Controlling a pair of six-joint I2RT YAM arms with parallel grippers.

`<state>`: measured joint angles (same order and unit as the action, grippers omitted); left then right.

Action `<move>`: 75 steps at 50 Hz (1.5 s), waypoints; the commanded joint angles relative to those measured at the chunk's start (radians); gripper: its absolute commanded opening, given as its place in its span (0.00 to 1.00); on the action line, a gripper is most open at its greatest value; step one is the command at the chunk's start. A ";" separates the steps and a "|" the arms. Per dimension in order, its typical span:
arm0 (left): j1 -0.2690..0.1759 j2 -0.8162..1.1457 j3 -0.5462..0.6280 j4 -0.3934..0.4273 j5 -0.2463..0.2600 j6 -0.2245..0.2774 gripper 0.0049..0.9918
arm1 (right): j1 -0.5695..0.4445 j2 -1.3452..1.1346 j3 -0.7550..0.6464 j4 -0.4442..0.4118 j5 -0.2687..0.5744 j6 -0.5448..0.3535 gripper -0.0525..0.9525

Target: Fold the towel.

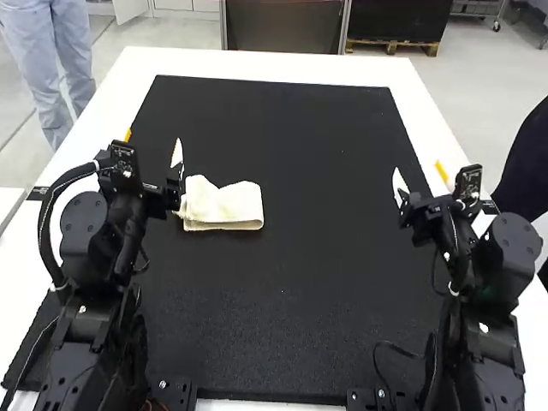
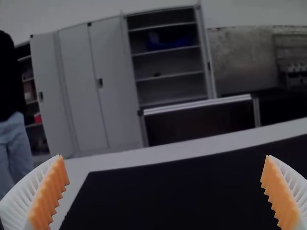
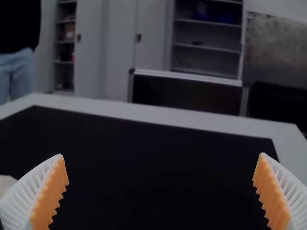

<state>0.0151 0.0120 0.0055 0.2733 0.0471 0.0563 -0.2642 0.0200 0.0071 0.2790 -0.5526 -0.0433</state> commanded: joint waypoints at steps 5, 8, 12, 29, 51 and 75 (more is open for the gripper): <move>0.009 -0.014 -0.006 0.003 0.013 0.013 0.95 | -0.018 -0.018 -0.006 0.009 0.126 -0.041 0.94; 0.009 -0.014 -0.006 -0.003 0.013 0.014 0.95 | -0.024 -0.018 -0.006 0.008 0.157 -0.052 0.94; 0.011 -0.014 -0.006 -0.005 0.013 0.014 0.95 | -0.040 -0.018 -0.006 -0.008 0.183 -0.053 0.94; 0.013 -0.014 -0.006 -0.069 0.017 0.016 0.95 | -0.098 -0.018 -0.006 -0.100 0.152 -0.061 0.94; 0.025 -0.014 -0.004 -0.132 0.143 -0.019 0.95 | -0.099 -0.018 -0.006 -0.141 0.043 -0.027 0.95; 0.134 -0.014 -0.004 -0.276 0.249 0.080 0.97 | -0.099 -0.018 -0.006 -0.319 0.086 -0.124 0.95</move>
<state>0.1291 0.0120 0.0055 0.0040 0.2718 0.0750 -0.3511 0.0200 0.0082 0.0113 -0.5060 -0.0933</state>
